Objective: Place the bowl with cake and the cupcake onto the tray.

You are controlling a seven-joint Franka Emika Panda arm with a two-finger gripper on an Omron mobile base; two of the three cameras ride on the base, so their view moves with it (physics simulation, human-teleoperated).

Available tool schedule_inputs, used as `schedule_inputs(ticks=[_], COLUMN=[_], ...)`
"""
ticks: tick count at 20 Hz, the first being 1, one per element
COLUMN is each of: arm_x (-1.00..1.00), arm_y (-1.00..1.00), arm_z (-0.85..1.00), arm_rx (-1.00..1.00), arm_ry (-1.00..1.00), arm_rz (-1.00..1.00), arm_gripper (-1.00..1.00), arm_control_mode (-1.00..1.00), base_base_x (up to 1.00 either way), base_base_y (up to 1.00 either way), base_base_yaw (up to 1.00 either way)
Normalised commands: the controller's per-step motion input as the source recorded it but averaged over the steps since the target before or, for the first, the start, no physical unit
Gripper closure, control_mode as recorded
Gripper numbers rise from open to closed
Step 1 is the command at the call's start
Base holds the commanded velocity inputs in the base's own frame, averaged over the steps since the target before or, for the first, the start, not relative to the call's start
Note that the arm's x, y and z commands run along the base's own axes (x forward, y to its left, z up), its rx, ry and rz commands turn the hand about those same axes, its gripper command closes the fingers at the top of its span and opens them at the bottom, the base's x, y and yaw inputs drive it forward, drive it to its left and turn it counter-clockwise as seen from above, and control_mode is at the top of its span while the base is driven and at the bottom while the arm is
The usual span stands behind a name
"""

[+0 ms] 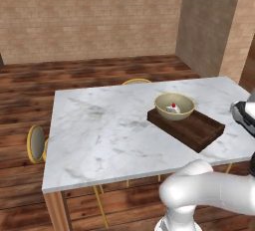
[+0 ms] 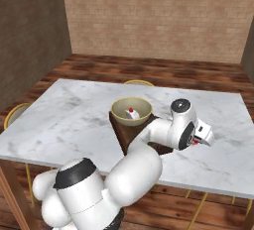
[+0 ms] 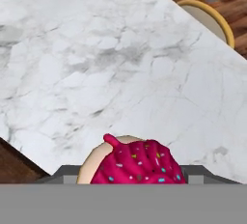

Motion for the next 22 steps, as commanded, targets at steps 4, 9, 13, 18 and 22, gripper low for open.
schedule_inputs(ticks=[4, 9, 13, 18, 22], arm_x=[0.00, 0.00, -0.04, -0.15, -0.16], arm_y=[0.24, 0.40, 0.33, 0.42, 0.44], arm_z=[0.32, 0.23, 0.01, 0.00, 0.03], arm_rx=[-0.04, -0.08, -0.06, 0.00, 0.00], arm_ry=[0.06, 0.08, 0.01, 0.03, 0.05], arm_rz=[0.03, 0.02, 0.05, 0.12, 0.12], arm_gripper=[1.00, 1.00, 1.00, 1.00, 1.00], arm_control_mode=[-1.00, -1.00, -1.00, -1.00, -1.00], base_base_x=[0.00, 0.00, 0.00, 0.00, 0.00], base_base_y=[0.00, 0.00, 0.00, 0.00, 0.00], base_base_yaw=[0.00, 0.00, 0.00, 0.00, 0.00])
